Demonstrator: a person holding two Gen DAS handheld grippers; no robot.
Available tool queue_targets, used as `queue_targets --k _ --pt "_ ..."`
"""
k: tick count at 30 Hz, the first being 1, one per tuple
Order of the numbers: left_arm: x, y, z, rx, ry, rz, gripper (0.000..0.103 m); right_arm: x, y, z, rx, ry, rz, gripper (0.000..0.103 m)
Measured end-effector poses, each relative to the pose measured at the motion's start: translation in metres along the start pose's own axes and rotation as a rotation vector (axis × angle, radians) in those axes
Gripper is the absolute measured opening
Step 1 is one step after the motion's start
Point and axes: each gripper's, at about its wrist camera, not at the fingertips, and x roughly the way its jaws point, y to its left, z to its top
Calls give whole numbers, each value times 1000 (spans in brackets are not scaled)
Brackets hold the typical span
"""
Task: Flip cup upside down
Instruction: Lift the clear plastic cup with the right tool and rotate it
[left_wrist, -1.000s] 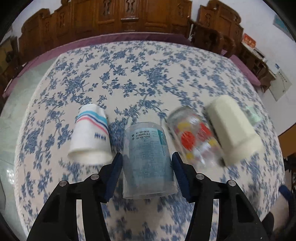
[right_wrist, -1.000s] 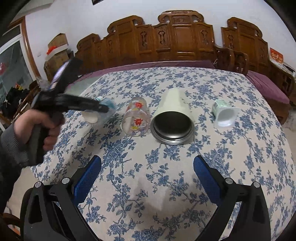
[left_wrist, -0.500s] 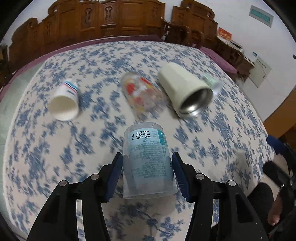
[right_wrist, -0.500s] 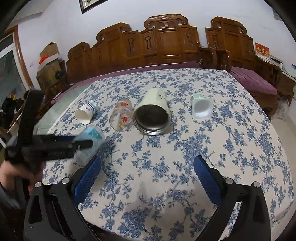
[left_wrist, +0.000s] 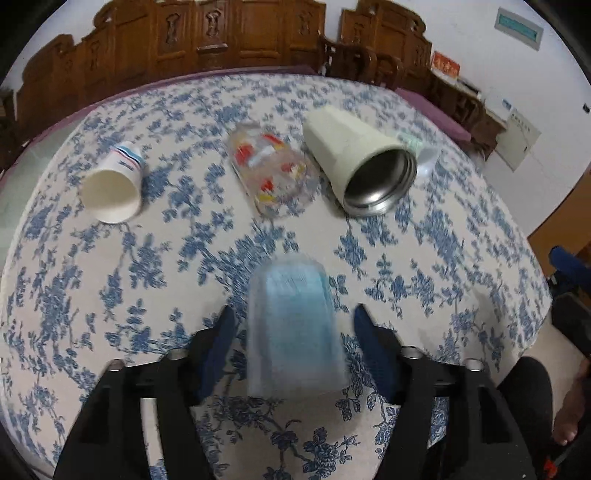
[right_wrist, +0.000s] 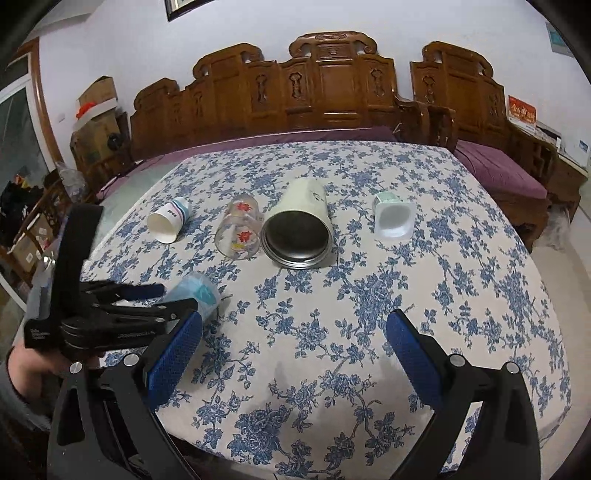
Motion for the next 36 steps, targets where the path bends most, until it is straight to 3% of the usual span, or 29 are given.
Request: queue_targets --k 3,6,11,23,32,36 --pt "-17 11 2 -15 -41 6 69 2 8 6 -15 4 5 100" --pt "-35 24 3 -28 -87 15 78 8 17 11 -30 14 12 100" --pt "-63 45 -1 -28 -197 147 95 23 38 19 -62 47 32 100" --pt "-75 109 -14 -126 -229 200 95 90 87 28 -69 257 116 86" --pt "-74 116 -17 -145 -230 176 95 151 103 21 36 529 170 82" --pt "-72 115 -17 -143 -227 173 95 165 103 24 66 591 176 81"
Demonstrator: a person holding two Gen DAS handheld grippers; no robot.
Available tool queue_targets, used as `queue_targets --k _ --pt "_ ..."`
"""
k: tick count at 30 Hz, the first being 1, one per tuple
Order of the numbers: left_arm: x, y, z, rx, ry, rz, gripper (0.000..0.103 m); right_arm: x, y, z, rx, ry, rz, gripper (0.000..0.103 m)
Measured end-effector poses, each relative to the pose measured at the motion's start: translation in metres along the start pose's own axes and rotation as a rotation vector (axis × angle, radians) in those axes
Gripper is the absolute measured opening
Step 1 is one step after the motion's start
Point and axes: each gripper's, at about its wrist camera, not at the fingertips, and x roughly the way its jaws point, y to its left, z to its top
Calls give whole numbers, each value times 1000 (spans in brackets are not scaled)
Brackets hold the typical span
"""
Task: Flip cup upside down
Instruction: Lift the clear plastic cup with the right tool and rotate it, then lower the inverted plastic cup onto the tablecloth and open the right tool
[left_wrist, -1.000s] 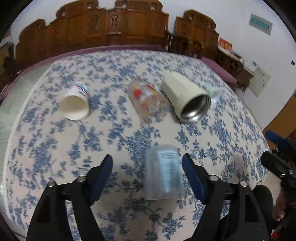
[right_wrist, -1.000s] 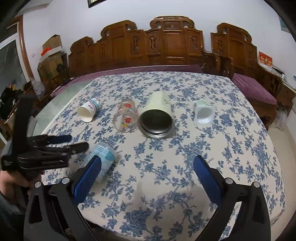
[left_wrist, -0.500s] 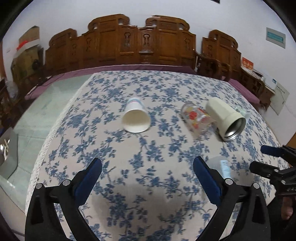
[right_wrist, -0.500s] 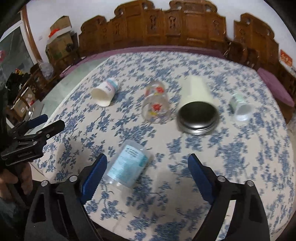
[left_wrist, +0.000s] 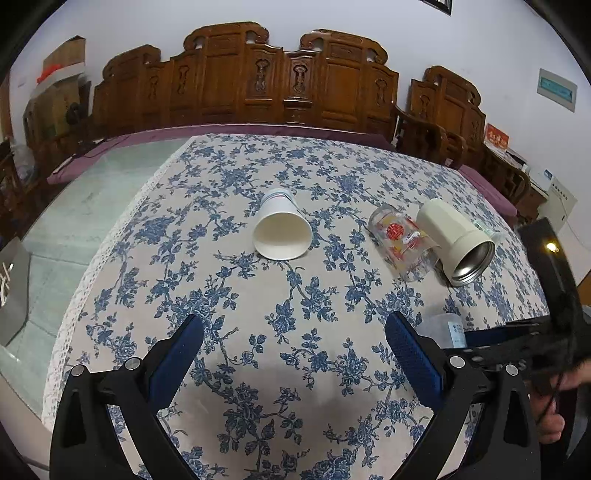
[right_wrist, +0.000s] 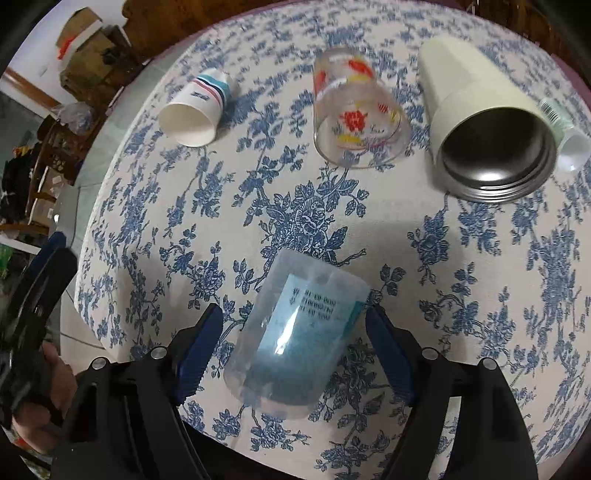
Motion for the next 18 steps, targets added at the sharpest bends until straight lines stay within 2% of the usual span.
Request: queue_targets --k 4,7,12,13,18 --pt "1 -1 -1 -1 6 0 95 7 -9 10 37 45 11 80" --pt "2 -3 -2 4 8 -1 95 10 -15 15 58 89 57 79" --pt "3 -4 -2 8 11 -3 95 15 -19 20 70 119 75 72" --pt "3 -4 -2 9 11 -2 95 16 -20 21 69 124 75 66" --pt "5 -5 -3 11 16 -3 95 17 -20 21 63 117 96 62"
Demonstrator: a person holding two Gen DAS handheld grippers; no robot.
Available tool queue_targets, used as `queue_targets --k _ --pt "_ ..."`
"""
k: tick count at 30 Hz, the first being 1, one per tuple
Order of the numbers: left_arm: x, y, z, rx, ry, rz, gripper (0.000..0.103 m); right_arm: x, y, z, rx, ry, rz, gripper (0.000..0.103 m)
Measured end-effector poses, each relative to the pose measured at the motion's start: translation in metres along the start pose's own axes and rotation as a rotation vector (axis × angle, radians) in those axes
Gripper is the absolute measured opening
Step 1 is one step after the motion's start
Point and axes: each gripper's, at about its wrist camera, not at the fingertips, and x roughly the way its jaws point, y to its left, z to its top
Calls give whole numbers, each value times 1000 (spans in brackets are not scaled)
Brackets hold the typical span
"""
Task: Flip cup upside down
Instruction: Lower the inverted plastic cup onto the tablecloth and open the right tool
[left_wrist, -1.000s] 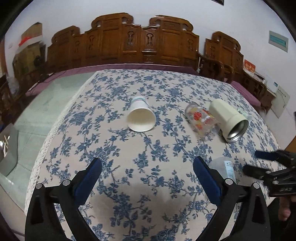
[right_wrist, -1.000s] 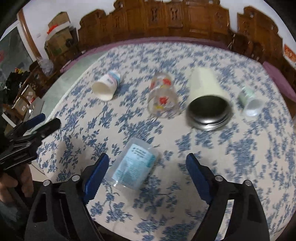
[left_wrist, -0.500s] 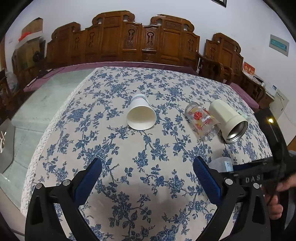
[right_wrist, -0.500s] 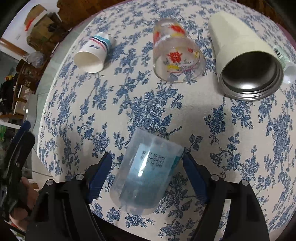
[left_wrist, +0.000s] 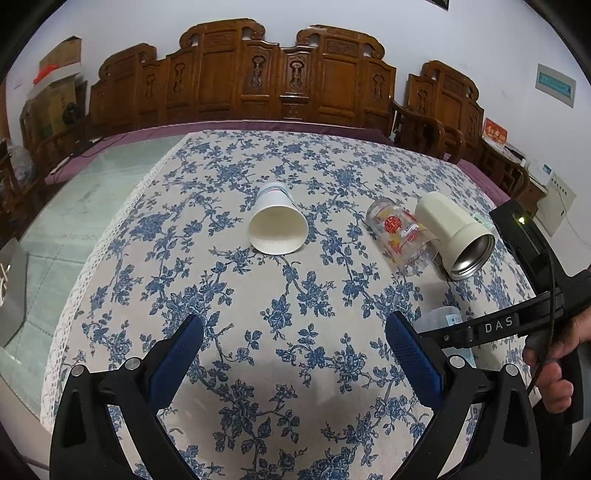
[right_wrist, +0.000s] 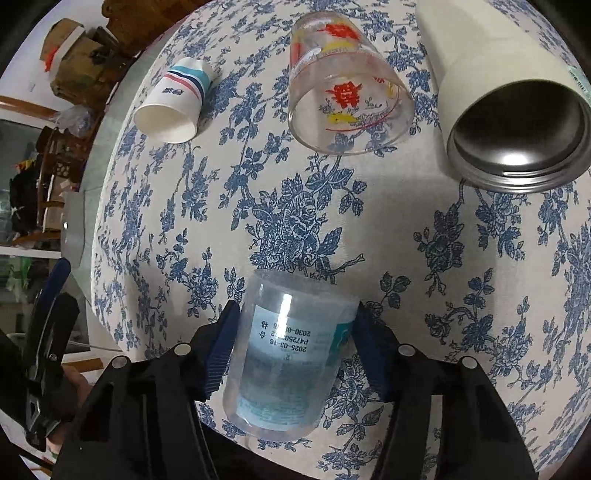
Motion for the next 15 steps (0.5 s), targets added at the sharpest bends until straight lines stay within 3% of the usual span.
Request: queue_targets --k 8,15 --pt "1 -4 0 10 4 -8 95 -27 -5 -12 -81 -231 -19 60" --pt "3 -7 -1 17 9 -10 95 -41 3 -12 -162 -417 -117 59"
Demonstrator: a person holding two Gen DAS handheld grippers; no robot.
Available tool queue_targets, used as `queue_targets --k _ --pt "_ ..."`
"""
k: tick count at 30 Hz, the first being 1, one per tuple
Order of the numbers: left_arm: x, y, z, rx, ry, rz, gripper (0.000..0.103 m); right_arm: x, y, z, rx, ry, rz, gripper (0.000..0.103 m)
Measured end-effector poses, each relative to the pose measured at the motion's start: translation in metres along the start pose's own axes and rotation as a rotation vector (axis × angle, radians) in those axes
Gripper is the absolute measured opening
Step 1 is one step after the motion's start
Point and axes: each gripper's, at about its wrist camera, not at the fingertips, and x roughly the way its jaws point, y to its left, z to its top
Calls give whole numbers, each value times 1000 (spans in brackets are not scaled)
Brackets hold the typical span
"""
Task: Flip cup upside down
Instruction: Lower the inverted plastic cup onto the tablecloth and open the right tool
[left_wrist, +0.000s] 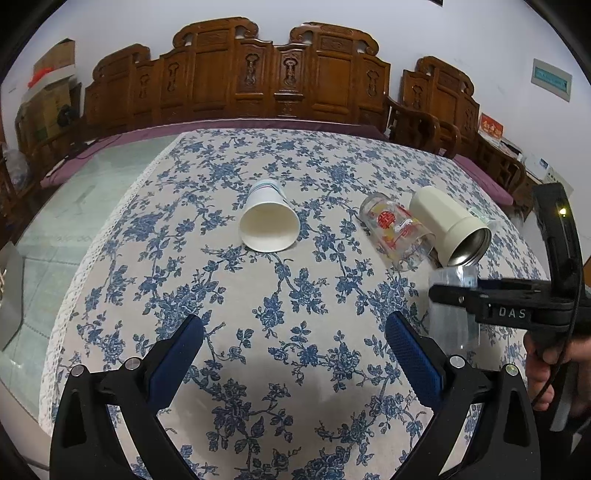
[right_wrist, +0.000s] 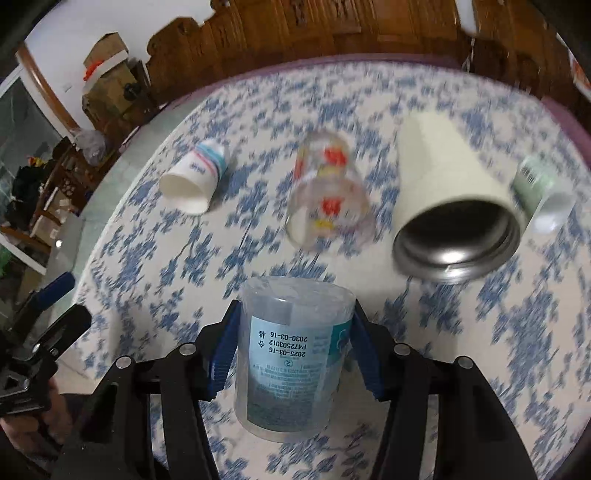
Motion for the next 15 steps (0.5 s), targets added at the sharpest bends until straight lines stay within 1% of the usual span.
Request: queue_targets --k 4,8,10,15 --pt "0 0 0 1 0 -1 95 -5 3 5 -48 -111 -109 59" --pt "-1 -2 0 3 -1 -3 95 -4 4 1 -94 -183 -198 59" --pt "-1 -2 0 7 -3 -5 95 -3 2 -6 -98 -196 -222 59" --pt "-1 -3 0 9 -5 -7 95 -11 9 -27 -138 -266 -273 59"
